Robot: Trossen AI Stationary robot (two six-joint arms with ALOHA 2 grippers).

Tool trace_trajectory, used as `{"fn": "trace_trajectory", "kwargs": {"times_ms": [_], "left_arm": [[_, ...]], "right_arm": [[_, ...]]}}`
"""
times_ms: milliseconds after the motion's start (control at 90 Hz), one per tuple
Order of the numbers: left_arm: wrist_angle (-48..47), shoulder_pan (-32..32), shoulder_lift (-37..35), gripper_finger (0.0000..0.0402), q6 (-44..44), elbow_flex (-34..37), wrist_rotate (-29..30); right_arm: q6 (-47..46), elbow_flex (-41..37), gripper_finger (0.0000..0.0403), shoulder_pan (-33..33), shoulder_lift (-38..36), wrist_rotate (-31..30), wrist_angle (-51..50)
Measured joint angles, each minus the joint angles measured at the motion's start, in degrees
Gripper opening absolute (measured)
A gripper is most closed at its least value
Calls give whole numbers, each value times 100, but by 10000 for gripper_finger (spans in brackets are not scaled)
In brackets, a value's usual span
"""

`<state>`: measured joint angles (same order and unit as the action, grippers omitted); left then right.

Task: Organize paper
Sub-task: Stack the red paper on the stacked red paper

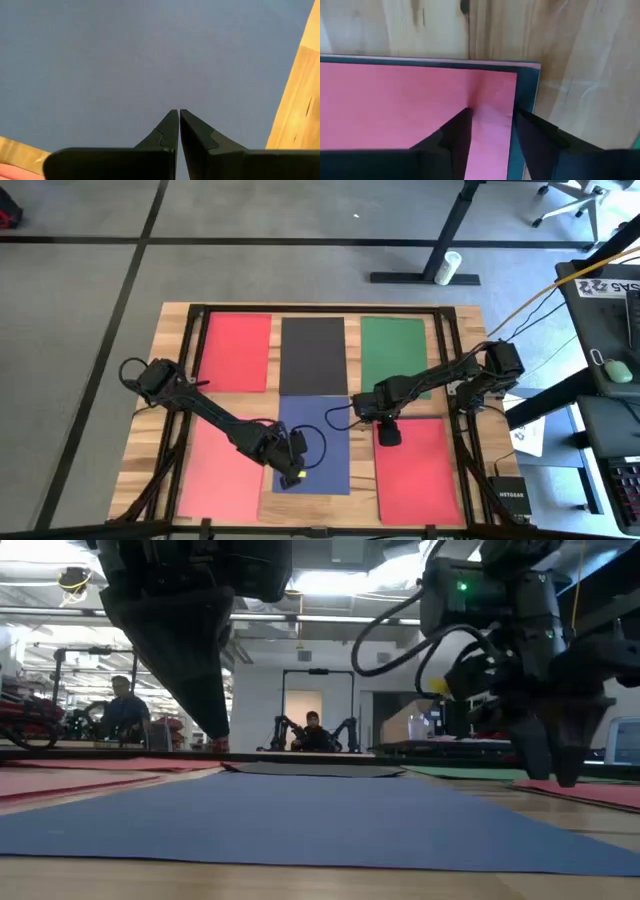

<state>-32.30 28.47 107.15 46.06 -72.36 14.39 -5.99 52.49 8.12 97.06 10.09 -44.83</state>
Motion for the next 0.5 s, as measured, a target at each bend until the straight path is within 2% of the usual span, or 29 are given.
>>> {"fn": "trace_trajectory", "kwargs": {"times_ms": [133,322,500], "left_arm": [[1,0,0,0,29,0,0],[4,0,0,0,45,0,0],[3,4,0,0,78,0,0]], "right_arm": [[25,0,107,0,0,0,17],[115,-4,15,2,0,-75,8],[192,-4,3,-22,0,-277,-8]]}}
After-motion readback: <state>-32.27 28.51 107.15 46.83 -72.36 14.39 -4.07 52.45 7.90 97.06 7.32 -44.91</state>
